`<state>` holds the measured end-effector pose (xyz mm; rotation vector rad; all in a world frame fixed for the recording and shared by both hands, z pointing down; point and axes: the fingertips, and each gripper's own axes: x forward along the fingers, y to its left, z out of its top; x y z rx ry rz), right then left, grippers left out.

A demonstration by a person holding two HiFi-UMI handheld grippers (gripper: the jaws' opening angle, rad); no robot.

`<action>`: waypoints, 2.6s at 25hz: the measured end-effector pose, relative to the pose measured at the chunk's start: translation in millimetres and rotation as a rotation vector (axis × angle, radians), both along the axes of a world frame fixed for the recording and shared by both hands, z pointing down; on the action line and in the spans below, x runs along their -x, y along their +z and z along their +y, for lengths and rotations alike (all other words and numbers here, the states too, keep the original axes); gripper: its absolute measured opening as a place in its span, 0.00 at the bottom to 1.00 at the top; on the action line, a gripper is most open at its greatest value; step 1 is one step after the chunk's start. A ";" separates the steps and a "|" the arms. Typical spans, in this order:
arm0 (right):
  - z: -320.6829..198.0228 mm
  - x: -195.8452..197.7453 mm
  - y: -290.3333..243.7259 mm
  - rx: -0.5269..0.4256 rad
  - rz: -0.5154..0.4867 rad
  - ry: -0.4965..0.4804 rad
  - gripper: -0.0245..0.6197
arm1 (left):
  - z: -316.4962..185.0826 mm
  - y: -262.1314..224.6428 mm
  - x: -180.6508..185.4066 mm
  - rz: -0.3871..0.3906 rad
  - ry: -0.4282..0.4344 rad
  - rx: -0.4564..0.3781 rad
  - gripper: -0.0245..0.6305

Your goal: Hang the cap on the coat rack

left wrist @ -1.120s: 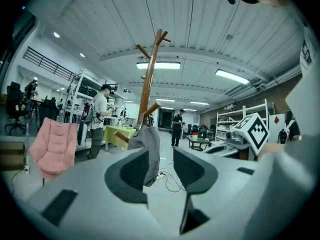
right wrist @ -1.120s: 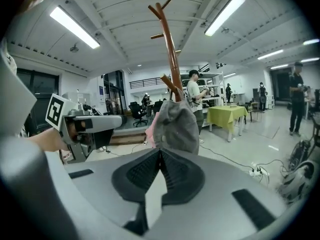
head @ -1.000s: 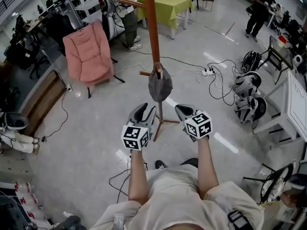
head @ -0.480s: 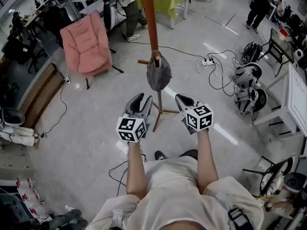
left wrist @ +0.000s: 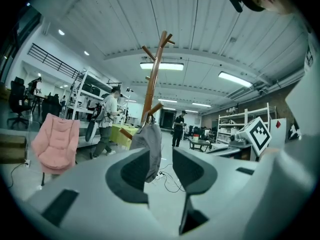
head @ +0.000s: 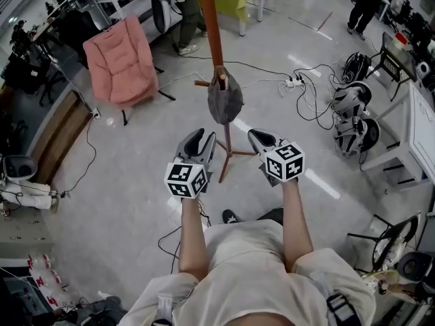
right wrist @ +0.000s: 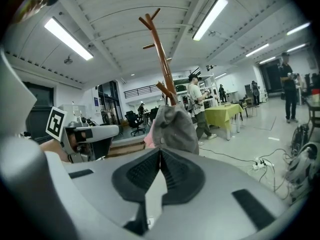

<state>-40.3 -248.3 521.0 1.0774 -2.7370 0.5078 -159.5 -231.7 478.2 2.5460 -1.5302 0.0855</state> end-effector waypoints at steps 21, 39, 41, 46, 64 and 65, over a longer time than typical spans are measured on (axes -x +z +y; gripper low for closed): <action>-11.8 -12.4 14.8 0.057 0.023 0.073 0.04 | -6.0 -10.3 19.3 0.017 -0.038 -0.015 0.05; 9.5 -7.5 35.2 0.099 0.051 0.056 0.04 | 4.8 9.3 23.0 0.012 -0.040 0.014 0.05; 13.0 -5.2 37.4 0.106 0.053 0.045 0.04 | 5.1 12.3 21.5 0.001 -0.038 0.022 0.05; 13.0 -3.8 33.7 0.102 0.049 0.043 0.04 | 5.0 20.7 20.7 -0.038 -0.035 0.042 0.05; 20.4 2.2 39.0 0.104 0.067 0.021 0.05 | 8.9 28.4 20.6 -0.055 -0.028 0.055 0.05; 20.9 2.6 38.9 0.103 0.068 0.020 0.04 | 8.9 28.4 20.4 -0.052 -0.028 0.054 0.05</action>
